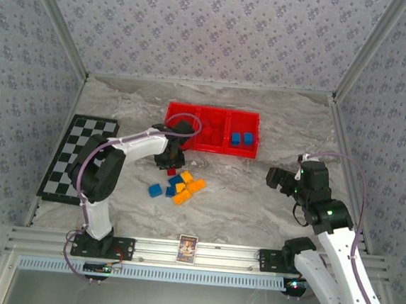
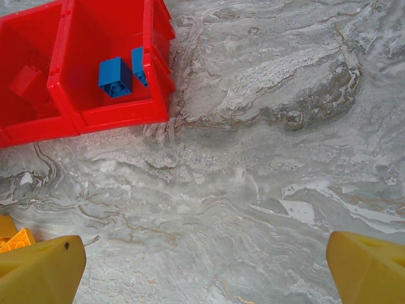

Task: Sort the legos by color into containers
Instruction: Pick up the lego from the center of the table, then place the lego in the container.

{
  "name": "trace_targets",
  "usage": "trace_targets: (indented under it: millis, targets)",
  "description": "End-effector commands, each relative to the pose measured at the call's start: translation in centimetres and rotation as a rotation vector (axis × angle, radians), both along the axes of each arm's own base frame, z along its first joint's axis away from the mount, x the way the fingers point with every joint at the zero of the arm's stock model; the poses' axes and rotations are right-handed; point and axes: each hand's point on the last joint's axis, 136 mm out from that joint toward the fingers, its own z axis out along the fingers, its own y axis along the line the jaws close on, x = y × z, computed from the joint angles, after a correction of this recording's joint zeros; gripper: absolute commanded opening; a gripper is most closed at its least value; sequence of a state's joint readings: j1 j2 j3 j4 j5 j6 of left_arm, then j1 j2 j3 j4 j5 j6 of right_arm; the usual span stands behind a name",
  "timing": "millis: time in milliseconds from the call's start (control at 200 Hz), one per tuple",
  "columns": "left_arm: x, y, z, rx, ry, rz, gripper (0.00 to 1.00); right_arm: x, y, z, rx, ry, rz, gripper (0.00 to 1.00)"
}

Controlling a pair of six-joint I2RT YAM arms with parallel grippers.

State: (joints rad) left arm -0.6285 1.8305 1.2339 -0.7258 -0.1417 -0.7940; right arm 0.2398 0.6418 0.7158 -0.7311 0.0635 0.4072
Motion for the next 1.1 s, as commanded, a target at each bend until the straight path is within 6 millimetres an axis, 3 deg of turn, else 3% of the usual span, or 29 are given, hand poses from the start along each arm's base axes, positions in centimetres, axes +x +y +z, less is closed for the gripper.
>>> trace_targets:
  millis: [0,135,270,400,595,730,935,1094]
  targets:
    - [0.6,-0.6,4.1,-0.072,-0.083,0.002,0.24,0.1,-0.2,-0.2,-0.002,-0.001,-0.009,1.00]
    - [1.4,-1.7,7.2,-0.126,-0.163,-0.019,0.24,0.1,-0.2,-0.2,-0.002,-0.001,-0.008,1.00]
    - [3.2,-4.0,10.2,-0.185,-0.249,-0.079,0.25,0.1,-0.2,-0.3,-0.002,0.002,-0.011,1.00]
    - [5.5,-6.9,11.2,-0.222,-0.270,-0.164,0.25,0.1,-0.3,-0.3,-0.004,0.005,-0.011,1.00]
    - [10.3,-11.0,12.9,-0.251,-0.331,-0.241,0.25,0.0,-0.3,-0.2,-0.004,0.005,-0.012,1.00]
    - [13.6,-13.5,12.9,-0.276,-0.360,-0.241,0.24,-0.1,-0.3,-0.2,-0.003,0.003,-0.012,1.00]
    - [16.0,-16.7,11.3,-0.332,-0.334,-0.258,0.26,-0.2,-0.3,-0.3,-0.004,0.008,-0.014,1.00]
    - [16.7,-17.6,10.7,-0.367,-0.335,-0.259,0.50,-0.2,-0.3,-0.3,-0.005,0.010,-0.016,1.00]
